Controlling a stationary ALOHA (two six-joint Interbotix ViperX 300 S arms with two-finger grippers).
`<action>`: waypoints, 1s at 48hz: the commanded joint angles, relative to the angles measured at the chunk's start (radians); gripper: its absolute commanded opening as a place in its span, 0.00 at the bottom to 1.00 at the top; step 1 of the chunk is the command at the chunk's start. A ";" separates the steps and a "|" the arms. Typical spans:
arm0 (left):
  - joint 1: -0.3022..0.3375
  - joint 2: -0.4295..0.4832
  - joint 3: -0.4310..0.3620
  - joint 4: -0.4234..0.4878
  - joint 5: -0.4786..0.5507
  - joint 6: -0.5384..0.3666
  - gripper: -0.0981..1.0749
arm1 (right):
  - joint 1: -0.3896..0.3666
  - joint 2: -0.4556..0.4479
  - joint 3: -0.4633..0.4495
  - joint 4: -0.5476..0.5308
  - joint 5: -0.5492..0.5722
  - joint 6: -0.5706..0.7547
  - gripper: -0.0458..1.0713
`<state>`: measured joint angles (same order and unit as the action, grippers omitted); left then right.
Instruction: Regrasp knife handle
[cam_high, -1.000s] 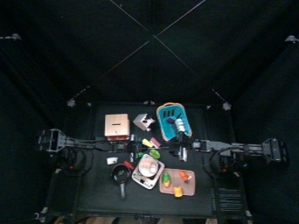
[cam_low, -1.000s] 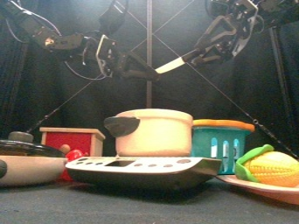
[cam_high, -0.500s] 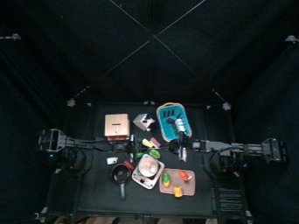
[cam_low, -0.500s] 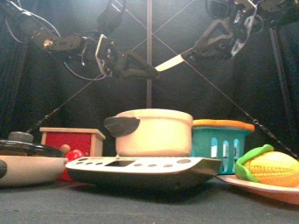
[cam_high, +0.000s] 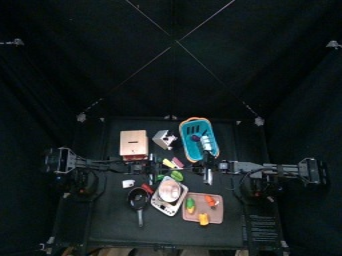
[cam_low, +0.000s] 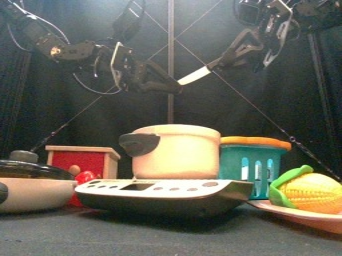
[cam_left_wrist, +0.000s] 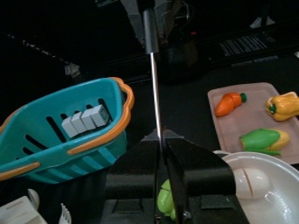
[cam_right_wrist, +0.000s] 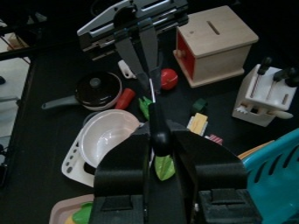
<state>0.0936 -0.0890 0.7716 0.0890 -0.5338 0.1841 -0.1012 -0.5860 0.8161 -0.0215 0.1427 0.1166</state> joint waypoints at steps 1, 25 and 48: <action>0.006 -0.002 -0.008 -0.012 -0.009 0.000 0.59 | 0.002 -0.009 -0.008 -0.002 -0.009 -0.003 0.47; 0.014 -0.023 0.018 -0.086 -0.094 -0.005 0.79 | -0.006 -0.014 0.018 0.005 -0.011 0.002 0.46; 0.101 -0.104 0.117 -0.434 -0.143 0.009 0.79 | -0.227 0.017 -0.029 0.132 0.029 0.003 0.46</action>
<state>0.1733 -0.1641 0.8866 -0.3344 -0.6673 0.1917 -0.2730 -0.5768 0.8253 0.0874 0.1672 0.1181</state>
